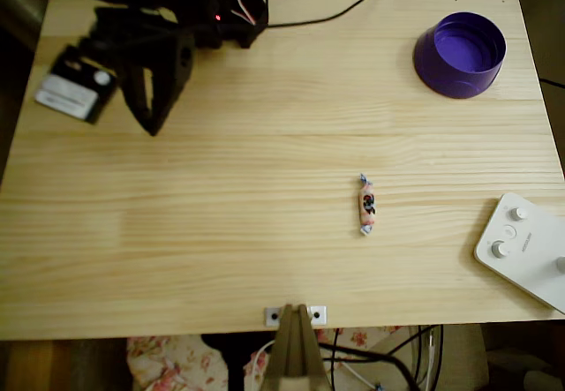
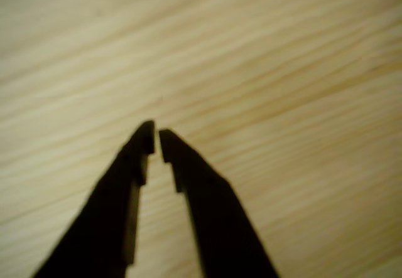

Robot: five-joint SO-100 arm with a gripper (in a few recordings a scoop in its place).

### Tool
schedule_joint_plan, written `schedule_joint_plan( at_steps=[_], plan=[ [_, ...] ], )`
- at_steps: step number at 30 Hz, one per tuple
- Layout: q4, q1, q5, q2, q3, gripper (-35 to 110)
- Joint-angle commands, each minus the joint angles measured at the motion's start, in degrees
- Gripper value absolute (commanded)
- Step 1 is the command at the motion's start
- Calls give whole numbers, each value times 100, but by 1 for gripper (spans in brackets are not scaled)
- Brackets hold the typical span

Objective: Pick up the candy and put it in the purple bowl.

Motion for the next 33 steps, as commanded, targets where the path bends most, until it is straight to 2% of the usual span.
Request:
schedule_joint_plan(
  at_steps=[1, 3, 5, 10, 14, 20, 26, 33],
  plan=[
    [167, 44, -97, 35, -1283, -1],
    [281, -9, -396, 9, -1714, -1],
    [272, -176, -237, -264, -2127, -1],
    [1274, -1081, -545, -2962, -4447, -1],
    [1890, -1441, -413, -4438, -6064, -1],
    [3120, -1978, 255, -5687, -7225, -1],
    [3050, -3287, 1600, -5977, -6935, -1],
    [2874, -3902, 3032, -7242, -7356, -1]
  ],
)
